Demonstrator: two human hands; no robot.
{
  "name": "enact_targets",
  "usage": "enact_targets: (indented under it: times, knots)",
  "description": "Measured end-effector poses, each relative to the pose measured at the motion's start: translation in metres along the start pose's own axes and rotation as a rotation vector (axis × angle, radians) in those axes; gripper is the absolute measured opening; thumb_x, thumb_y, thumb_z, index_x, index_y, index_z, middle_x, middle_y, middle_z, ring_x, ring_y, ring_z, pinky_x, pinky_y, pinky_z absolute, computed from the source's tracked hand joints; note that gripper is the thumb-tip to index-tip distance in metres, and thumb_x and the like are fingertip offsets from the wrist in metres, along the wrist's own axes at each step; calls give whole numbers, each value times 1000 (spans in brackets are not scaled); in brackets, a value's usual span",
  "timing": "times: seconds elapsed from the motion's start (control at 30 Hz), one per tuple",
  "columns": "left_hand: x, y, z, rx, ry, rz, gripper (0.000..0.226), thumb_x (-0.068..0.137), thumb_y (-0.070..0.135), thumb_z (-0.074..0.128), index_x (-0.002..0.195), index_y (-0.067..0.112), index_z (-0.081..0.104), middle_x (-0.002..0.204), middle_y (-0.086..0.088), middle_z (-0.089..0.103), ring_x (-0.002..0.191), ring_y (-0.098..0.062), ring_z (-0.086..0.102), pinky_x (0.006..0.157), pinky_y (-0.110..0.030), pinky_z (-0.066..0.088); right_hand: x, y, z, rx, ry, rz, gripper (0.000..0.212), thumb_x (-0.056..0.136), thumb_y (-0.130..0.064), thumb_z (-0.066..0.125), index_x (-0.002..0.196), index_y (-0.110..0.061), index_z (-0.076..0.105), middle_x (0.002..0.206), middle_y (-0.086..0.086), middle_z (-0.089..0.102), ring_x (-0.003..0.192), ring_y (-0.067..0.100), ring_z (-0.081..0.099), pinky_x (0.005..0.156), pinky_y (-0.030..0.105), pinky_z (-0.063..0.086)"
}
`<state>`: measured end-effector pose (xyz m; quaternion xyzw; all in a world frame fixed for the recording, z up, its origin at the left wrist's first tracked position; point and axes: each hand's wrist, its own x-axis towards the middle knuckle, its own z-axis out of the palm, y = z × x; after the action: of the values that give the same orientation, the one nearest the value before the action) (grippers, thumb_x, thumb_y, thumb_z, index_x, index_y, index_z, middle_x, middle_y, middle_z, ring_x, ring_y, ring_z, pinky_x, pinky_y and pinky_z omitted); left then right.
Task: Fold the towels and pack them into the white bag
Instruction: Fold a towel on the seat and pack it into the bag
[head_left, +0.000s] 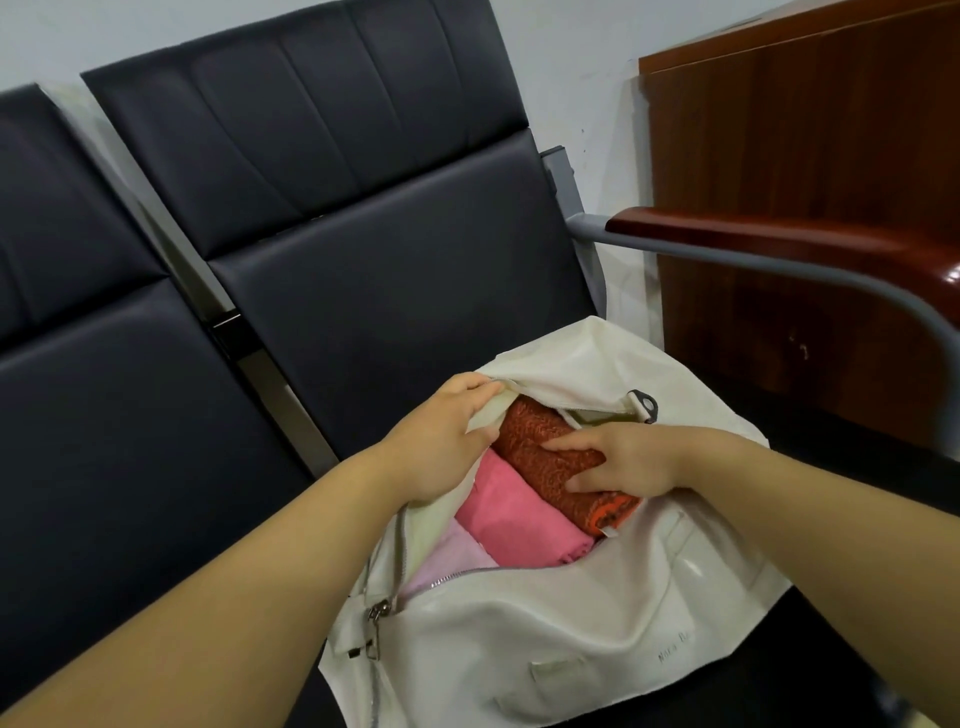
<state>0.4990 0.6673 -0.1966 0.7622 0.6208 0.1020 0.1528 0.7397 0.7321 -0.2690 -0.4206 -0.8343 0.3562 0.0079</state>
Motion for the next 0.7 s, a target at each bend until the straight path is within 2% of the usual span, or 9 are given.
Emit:
enact_targets:
  times: [0.17,0.27,0.37,0.5,0.53,0.6,0.67,0.7]
  knots:
    - [5,-1,9,49,-7,-17,60,105,27,50,160,22,25,158,16,22,139,-4,34,108,-17,25,-6,8,2,-73,-12,-50,64,93,-62,58,151,-54,31,157,-8,35,145,17,35,120,31,26]
    - [5,-4,11,51,2,-27,61,105,26,51,160,21,25,159,16,22,139,-4,34,107,-16,25,-8,8,5,-89,39,-60,66,92,-65,57,151,-55,30,161,-5,28,148,21,29,124,38,22]
    - [1,-4,9,20,-8,-35,62,104,29,53,159,23,27,158,18,24,140,-2,32,108,-15,23,-24,-1,7,-85,98,-20,71,91,-65,58,154,-51,28,162,-4,24,149,22,26,124,37,21]
    - [-24,-4,-3,-75,50,-65,56,101,33,60,154,29,40,143,21,34,128,4,37,101,-3,25,-62,-37,9,-153,211,-18,72,87,-65,64,151,-43,39,157,-8,30,146,18,31,121,36,27]
    - [-35,-4,-7,-97,77,-71,55,100,34,61,152,32,43,142,20,37,126,4,39,103,-4,28,-72,-51,9,-172,234,-40,71,86,-65,64,149,-42,41,155,-11,33,144,17,33,119,35,29]
    - [-66,-2,-16,-126,120,-98,53,99,38,61,149,37,45,141,20,40,125,1,43,108,-19,35,-85,-81,15,-175,278,-108,63,86,-64,64,142,-39,50,145,-15,44,135,12,42,110,32,36]
    - [-107,-3,-24,-121,147,-149,55,98,43,60,150,40,41,142,22,38,122,-1,45,102,-23,38,-92,-109,25,-169,313,-176,60,85,-63,66,138,-36,55,138,-16,50,129,9,45,102,28,36]
    - [-130,-4,-27,-100,161,-179,58,97,47,60,151,41,39,144,23,36,122,-1,46,100,-24,40,-95,-123,33,-165,324,-202,64,85,-63,66,140,-33,53,141,-13,51,131,11,44,103,26,35]
